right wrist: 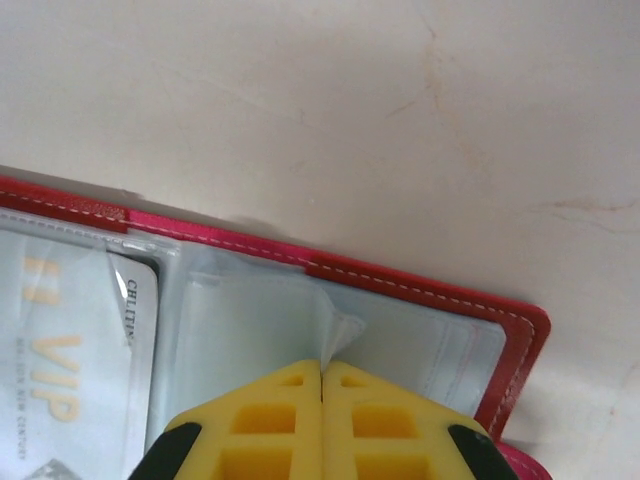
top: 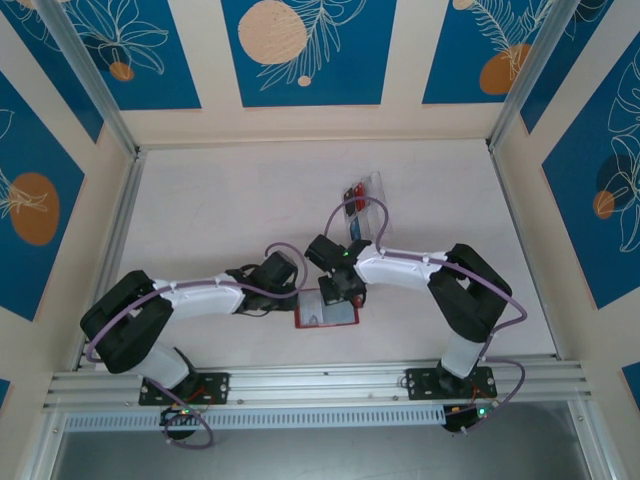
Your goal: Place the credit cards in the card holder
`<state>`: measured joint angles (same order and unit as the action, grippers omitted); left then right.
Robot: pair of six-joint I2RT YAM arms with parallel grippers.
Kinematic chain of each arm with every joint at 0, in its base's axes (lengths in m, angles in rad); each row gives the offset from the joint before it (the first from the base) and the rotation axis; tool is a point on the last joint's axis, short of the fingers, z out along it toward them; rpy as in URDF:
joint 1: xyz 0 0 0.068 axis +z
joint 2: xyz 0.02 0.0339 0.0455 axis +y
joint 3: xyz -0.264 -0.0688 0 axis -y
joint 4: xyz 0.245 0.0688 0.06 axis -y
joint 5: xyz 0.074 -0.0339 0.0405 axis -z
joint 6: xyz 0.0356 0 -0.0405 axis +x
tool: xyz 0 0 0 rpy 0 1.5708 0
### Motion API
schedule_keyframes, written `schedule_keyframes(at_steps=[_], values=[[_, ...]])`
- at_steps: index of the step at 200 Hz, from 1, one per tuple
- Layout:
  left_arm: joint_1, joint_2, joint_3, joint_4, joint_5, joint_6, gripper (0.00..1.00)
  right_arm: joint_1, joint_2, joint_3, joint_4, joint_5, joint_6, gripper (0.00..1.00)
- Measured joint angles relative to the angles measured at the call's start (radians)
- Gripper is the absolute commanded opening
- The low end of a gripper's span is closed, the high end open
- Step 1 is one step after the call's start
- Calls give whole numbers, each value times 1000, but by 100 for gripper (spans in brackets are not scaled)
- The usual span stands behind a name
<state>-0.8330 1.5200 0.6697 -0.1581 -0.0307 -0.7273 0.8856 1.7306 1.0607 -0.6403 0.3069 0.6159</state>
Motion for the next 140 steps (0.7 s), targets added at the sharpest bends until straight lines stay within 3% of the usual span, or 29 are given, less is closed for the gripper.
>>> schedule_keyframes(at_steps=[76, 117, 140], values=[[0, 1, 0, 0, 0, 0, 18, -5, -39, 24, 47, -161, -7, 0], [0, 0, 9, -13, 0, -5, 21, -17, -25, 20, 161, -335, 27, 32], [1, -7, 7, -14, 4, -16, 25, -44, -26, -13, 239, -434, 45, 38]])
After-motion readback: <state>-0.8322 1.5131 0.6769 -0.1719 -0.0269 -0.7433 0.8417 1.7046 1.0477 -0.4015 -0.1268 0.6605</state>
